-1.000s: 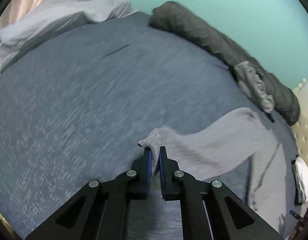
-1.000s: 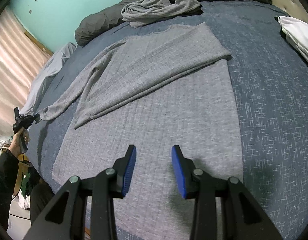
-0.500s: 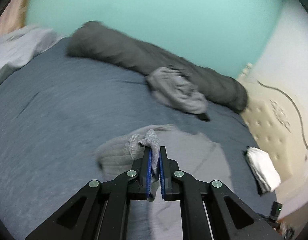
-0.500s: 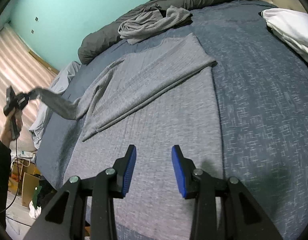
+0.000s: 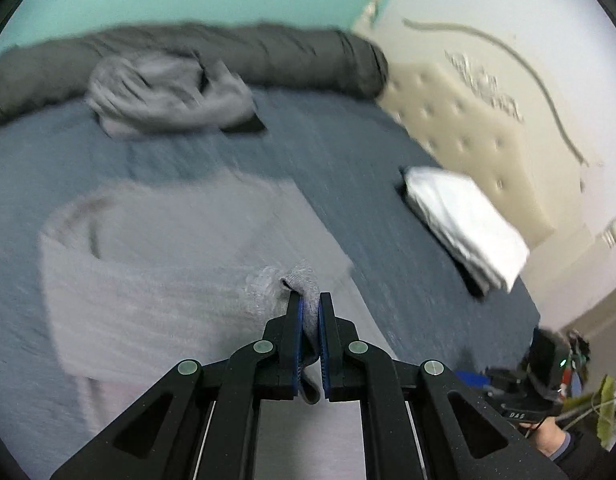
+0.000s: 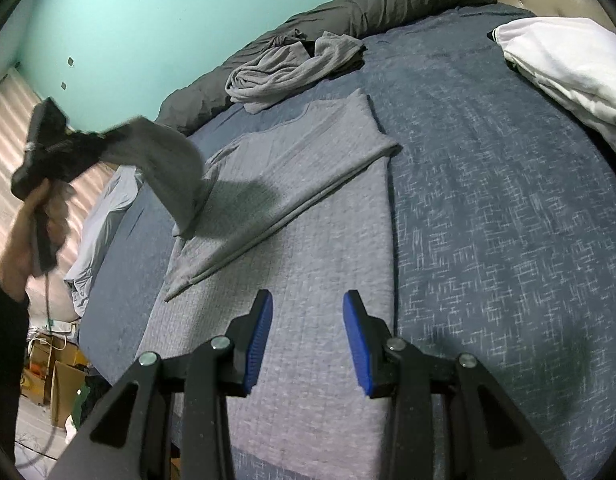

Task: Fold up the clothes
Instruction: 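Lift the sleeve with the left tool and lay it across the body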

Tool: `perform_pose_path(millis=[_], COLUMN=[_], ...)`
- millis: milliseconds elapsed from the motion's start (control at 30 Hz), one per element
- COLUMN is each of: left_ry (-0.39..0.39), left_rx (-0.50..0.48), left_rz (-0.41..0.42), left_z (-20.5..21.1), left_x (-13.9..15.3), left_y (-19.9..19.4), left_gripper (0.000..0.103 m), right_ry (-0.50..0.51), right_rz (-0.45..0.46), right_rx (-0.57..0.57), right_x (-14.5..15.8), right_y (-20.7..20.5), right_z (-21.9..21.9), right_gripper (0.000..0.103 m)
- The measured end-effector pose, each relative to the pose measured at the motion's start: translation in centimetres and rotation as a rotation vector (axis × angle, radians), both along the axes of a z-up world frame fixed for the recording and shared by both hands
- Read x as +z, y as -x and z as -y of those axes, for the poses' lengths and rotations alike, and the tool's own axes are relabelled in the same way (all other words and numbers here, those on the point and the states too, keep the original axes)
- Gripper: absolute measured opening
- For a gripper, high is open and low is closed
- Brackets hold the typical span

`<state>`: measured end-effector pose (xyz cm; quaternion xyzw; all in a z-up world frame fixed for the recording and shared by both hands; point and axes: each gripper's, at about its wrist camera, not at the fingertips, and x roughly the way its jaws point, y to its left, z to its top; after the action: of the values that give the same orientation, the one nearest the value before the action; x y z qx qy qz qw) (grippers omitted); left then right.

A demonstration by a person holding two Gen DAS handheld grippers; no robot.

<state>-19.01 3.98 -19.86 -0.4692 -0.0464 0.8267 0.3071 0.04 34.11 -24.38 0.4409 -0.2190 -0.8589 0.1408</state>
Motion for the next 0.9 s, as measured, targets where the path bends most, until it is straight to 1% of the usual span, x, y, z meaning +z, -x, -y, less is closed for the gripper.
perform_pose_path(millis=[67, 100, 167, 200, 300, 367, 400, 433, 533, 600, 667, 767, 800, 833, 900], left_ry=[0.003, -0.005, -0.011, -0.005, 0.002, 0.007, 0.009, 0.012, 0.060, 0.079, 0.090, 0.084, 0.066, 0.056, 0.045], left_rx=[-0.019, -0.019, -0.014, -0.008, 0.022, 0.043, 0.053, 0.065, 0.133, 0.175, 0.228, 0.301, 0.322, 0.335, 0.350], left_rz=[0.031, 0.048, 0.072, 0.080, 0.062, 0.049, 0.043, 0.037, 0.013, 0.017, 0.027, 0.041, 0.046, 0.048, 0.050], left_z=[-1.9, -2.2, -2.6, -2.5, 0.4, 2.4, 3.4, 4.4, 8.8, 11.6, 14.1, 16.9, 17.7, 18.0, 18.6], left_x=[-2.4, -3.3, -4.9, -5.7, -6.1, -6.3, -6.4, -6.6, -8.1, -9.4, -10.8, -12.6, -13.3, -13.7, -14.6], left_y=[-1.2, -1.5, -1.9, -2.2, -2.9, -3.4, -3.6, -3.9, -4.9, -5.5, -6.0, -6.5, -6.7, -6.8, -6.9], left_gripper=[0.008, 0.010, 0.027, 0.041, 0.042, 0.042, 0.042, 0.042, 0.042, 0.043, 0.043, 0.043, 0.043, 0.043, 0.043], right_ry=[0.000, 0.003, 0.017, 0.023, 0.025, 0.019, 0.010, 0.001, -0.004, -0.011, 0.002, 0.031, 0.031, 0.027, 0.023], right_rz=[0.001, 0.002, 0.007, 0.010, 0.035, 0.051, 0.056, 0.062, 0.090, 0.110, 0.151, 0.186, 0.186, 0.188, 0.202], right_rx=[0.000, -0.001, -0.005, -0.007, -0.013, -0.018, -0.017, -0.017, -0.021, -0.029, -0.041, -0.060, -0.065, -0.075, -0.119], right_x=[0.0, -0.1, -0.4, -0.6, -1.3, -1.7, -1.9, -2.2, -3.4, -4.3, -5.5, -7.0, -7.3, -7.6, -8.4], right_y=[0.4, 0.8, 1.5, 1.9, 3.2, 4.1, 4.7, 5.2, 6.8, 7.9, 9.6, 11.8, 12.3, 12.9, 14.0], right_z=[0.1, 0.1, 0.4, 0.5, 1.3, 1.9, 2.3, 2.7, 3.4, 3.9, 4.5, 5.4, 5.6, 5.9, 6.1], right_gripper=[0.037, 0.037, 0.037, 0.037, 0.037, 0.042, 0.049, 0.052, 0.052, 0.052, 0.052, 0.053, 0.055, 0.060, 0.063])
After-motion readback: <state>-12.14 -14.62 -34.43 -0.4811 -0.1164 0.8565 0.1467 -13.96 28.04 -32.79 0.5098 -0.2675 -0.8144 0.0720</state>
